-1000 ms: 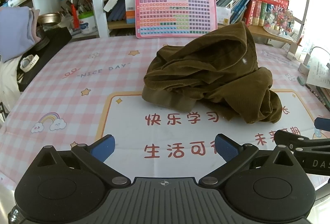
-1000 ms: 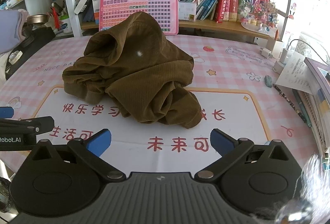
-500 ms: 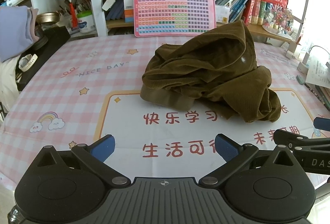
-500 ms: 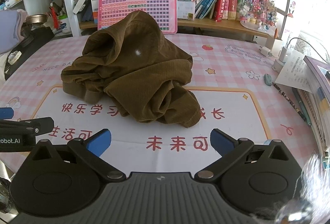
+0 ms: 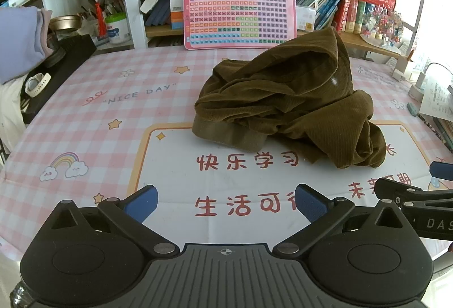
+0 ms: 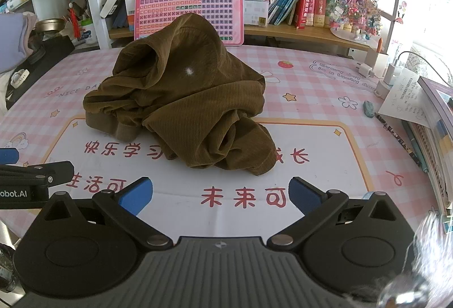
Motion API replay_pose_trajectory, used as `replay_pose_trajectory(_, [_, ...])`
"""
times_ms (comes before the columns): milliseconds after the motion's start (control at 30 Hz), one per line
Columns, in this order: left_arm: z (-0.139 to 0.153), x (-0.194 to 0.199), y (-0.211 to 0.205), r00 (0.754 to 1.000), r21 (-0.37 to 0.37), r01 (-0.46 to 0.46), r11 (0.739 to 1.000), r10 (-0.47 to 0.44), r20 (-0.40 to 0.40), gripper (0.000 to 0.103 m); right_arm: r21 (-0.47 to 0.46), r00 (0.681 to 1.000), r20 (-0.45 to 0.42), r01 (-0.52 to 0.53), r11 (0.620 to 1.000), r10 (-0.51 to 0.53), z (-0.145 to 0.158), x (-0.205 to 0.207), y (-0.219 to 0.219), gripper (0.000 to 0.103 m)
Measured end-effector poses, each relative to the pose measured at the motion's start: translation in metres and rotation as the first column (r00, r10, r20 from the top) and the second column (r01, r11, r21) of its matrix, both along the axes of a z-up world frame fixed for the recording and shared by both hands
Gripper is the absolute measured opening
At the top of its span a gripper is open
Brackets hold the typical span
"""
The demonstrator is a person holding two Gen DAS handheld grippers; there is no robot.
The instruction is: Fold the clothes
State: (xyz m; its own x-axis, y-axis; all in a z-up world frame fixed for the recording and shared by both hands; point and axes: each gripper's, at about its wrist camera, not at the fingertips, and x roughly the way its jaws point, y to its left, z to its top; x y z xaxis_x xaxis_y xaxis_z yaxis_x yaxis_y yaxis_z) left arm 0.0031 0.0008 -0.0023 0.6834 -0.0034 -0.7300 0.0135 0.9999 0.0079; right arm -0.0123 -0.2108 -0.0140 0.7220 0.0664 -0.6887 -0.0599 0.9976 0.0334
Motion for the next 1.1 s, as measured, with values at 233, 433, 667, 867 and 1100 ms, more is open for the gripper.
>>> replay_pose_trajectory(233, [-0.0003,0.0014,0.0002,1.000,-0.001,-0.001,1.000,0.001,-0.001,0.103,0.000,1.000,-0.002,-0.002,1.000,0.002,-0.0008,0.0022,0.0003,0.103])
replay_pose_trajectory(433, [-0.0005,0.0033,0.0016,1.000,-0.001,0.001,1.000,-0.001,-0.001,0.103,-0.001,1.000,-0.003,-0.005,1.000,0.005,-0.0009,0.0042,0.0008,0.103])
replay_pose_trajectory(667, [-0.0007,0.0052,0.0032,1.000,-0.006,0.003,1.000,-0.003,-0.007,0.103,-0.001,1.000,-0.007,-0.009,1.000,0.009,-0.0014,0.0065,0.0018,0.103])
replay_pose_trajectory(867, [-0.0014,0.0066,0.0044,1.000,-0.018,0.005,1.000,-0.006,-0.008,0.103,-0.002,1.000,-0.009,-0.012,1.000,0.012,-0.0017,0.0080,0.0024,0.103])
replay_pose_trajectory(1100, [-0.0008,0.0065,0.0049,1.000,-0.024,0.005,1.000,-0.005,-0.002,0.103,-0.001,1.000,-0.012,-0.016,1.000,0.016,-0.0022,0.0093,0.0024,0.103])
